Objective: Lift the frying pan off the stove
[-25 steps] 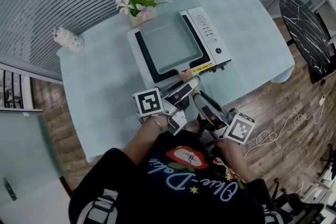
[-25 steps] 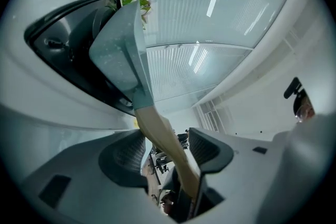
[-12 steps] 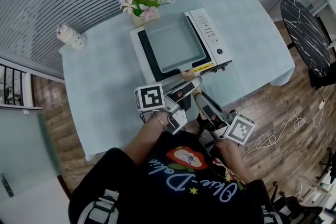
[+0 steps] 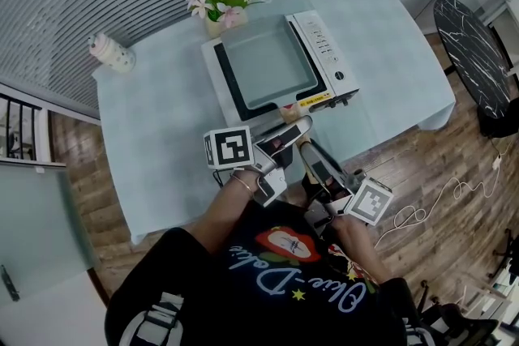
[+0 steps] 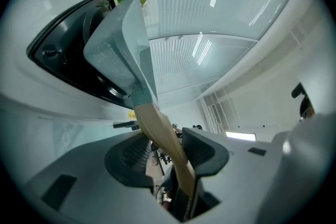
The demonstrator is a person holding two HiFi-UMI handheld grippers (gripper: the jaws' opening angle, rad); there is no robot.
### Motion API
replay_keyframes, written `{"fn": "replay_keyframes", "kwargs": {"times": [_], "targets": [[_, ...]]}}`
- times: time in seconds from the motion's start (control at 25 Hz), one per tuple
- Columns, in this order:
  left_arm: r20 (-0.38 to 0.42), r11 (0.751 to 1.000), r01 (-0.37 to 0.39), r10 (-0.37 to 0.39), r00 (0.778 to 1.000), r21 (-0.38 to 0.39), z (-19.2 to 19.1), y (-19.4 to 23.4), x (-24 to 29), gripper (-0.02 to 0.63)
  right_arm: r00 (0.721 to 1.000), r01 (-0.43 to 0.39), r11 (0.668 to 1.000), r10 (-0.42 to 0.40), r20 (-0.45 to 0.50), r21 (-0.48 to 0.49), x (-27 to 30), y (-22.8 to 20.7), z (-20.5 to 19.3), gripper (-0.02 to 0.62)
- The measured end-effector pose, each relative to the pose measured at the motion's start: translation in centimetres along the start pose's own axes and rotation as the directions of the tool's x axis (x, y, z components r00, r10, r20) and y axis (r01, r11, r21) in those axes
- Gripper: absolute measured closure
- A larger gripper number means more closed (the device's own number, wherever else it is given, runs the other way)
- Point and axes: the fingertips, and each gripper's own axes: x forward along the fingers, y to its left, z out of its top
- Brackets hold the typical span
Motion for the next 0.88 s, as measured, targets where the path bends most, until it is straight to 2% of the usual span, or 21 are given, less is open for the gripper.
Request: {"fn": "replay_keyframes", "kwargs": {"times": [0.88], "targets": [[-0.028,0.982,0.045,-0.04,0.999,0.184,1.1,-7.3,-0.6,0.426,0.99,-0.103,0.992,0.109,0.087,-0.073,-0.3,6.1,1.5,0.472]]}}
